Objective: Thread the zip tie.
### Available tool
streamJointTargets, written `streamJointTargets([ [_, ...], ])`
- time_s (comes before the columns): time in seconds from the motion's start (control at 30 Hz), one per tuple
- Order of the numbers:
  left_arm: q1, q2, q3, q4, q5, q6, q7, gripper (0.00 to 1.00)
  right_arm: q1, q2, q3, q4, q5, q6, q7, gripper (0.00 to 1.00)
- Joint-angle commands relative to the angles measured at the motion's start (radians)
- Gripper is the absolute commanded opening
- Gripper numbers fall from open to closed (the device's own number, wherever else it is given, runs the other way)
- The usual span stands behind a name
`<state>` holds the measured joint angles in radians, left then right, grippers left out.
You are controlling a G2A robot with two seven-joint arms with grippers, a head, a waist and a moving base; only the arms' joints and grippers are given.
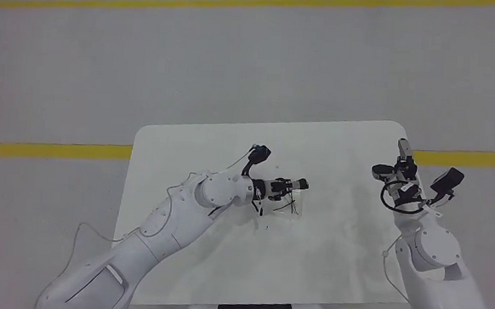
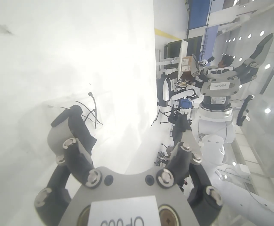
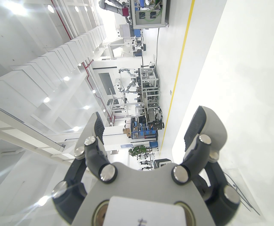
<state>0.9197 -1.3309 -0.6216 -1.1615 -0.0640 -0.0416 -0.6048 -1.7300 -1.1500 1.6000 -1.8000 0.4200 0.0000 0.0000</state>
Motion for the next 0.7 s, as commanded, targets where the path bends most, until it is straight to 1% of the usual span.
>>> streamJointTargets([
  [0.0, -0.004, -0.001, 0.005, 0.001, 0.013, -0.001, -0.001, 1.00, 0.000, 0.000, 0.000, 0.000, 0.000, 0.000, 0.000, 1.00],
  [0.2, -0.004, -0.001, 0.005, 0.001, 0.013, -0.001, -0.001, 1.00, 0.000, 0.000, 0.000, 0.000, 0.000, 0.000, 0.000, 1.00],
  [0.33, 0.003, -0.007, 0.018, -0.002, 0.014, -0.017, 0.007, 1.00, 0.000, 0.000, 0.000, 0.000, 0.000, 0.000, 0.000, 1.00],
  [0.4, -0.002, -0.011, 0.025, 0.007, 0.016, -0.018, 0.004, 1.00, 0.000, 0.000, 0.000, 0.000, 0.000, 0.000, 0.000, 1.00],
  [0.43, -0.003, -0.015, 0.029, 0.012, 0.007, -0.027, 0.003, 1.00, 0.000, 0.000, 0.000, 0.000, 0.000, 0.000, 0.000, 1.00],
  [0.57, -0.019, -0.028, 0.047, 0.046, 0.014, -0.040, 0.005, 1.00, 0.000, 0.000, 0.000, 0.000, 0.000, 0.000, 0.000, 1.00],
  [0.63, -0.028, -0.034, 0.056, 0.064, 0.020, -0.042, 0.005, 0.95, 0.000, 0.000, 0.000, 0.000, 0.000, 0.000, 0.000, 1.00],
  [0.67, -0.033, -0.038, 0.062, 0.076, 0.023, -0.042, 0.006, 0.87, 0.000, 0.000, 0.000, 0.000, 0.000, 0.000, 0.000, 1.00],
])
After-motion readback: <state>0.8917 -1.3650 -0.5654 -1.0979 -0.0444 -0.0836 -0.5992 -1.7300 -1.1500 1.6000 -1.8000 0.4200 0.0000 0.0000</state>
